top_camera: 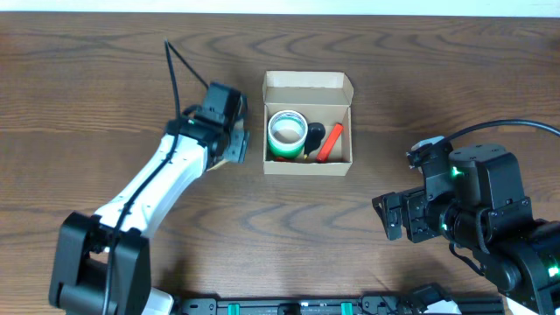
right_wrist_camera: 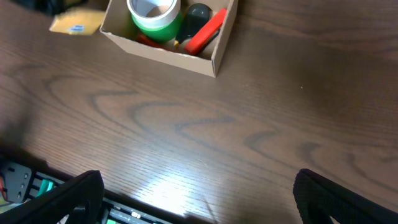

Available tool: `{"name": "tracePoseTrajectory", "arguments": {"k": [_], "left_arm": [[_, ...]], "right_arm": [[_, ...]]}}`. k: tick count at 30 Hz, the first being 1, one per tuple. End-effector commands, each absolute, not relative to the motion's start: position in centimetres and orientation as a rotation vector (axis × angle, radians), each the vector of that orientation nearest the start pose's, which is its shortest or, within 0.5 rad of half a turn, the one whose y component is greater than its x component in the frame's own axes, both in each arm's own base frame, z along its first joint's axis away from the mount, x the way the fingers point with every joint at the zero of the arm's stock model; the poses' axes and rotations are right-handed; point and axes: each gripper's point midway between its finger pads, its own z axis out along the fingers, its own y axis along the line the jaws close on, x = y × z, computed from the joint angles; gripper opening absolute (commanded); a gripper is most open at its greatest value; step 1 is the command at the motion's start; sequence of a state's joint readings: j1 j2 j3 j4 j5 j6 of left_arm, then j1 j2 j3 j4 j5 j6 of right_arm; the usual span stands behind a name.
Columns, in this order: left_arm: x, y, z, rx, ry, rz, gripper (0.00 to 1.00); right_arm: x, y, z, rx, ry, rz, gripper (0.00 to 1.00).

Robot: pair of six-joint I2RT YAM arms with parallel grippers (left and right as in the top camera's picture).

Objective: Pack container
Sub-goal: 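Move the left gripper to the yellow sticky-note pad and grasp it, then insert the yellow sticky-note pad into the box and release it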

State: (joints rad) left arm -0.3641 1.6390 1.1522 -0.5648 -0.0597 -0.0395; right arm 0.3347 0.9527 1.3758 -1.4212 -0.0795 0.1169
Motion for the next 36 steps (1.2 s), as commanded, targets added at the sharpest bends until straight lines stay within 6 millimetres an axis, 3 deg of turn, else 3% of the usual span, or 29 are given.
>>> {"name": "tracePoseTrajectory", "arguments": {"k": [1,4,8,16,19,25,32,36], "left_arm": [[40.1,-14.0,15.5,0.389,2.455,-0.065,0.71],[41.0,-15.1,18.2,0.380,2.396,-0.129,0.71],[41.0,-17.7,20.2,0.430,2.343,-0.260,0.67],[39.8,-24.1,22.5,0.563,2.207,-0.353,0.68],[39.3,-25.9,23.2,0.586,2.159,-0.310,0.71],[39.1,-27.0,22.8,0.593,2.124,-0.145,0.72],[41.1,-27.6,19.9,0.679,2.094,0.024,0.74],[42.5,-27.3,20.3,0.685,2.031,0.114,0.77]], "right_arm": [[18.2,7.8,27.9,-0.318,2.564,0.274,0.99],[18.2,7.8,27.9,-0.318,2.564,0.274,0.99],[18.2,7.8,27.8,-0.318,2.565,0.274,0.99],[18.2,7.8,27.9,-0.318,2.564,0.274,0.99],[18.2,7.8,27.9,-0.318,2.564,0.274,0.99],[18.2,7.8,27.8,-0.318,2.565,0.274,0.99],[18.2,7.8,27.8,-0.318,2.565,0.274,0.99],[18.2,7.8,27.8,-0.318,2.565,0.274,0.99]]}}
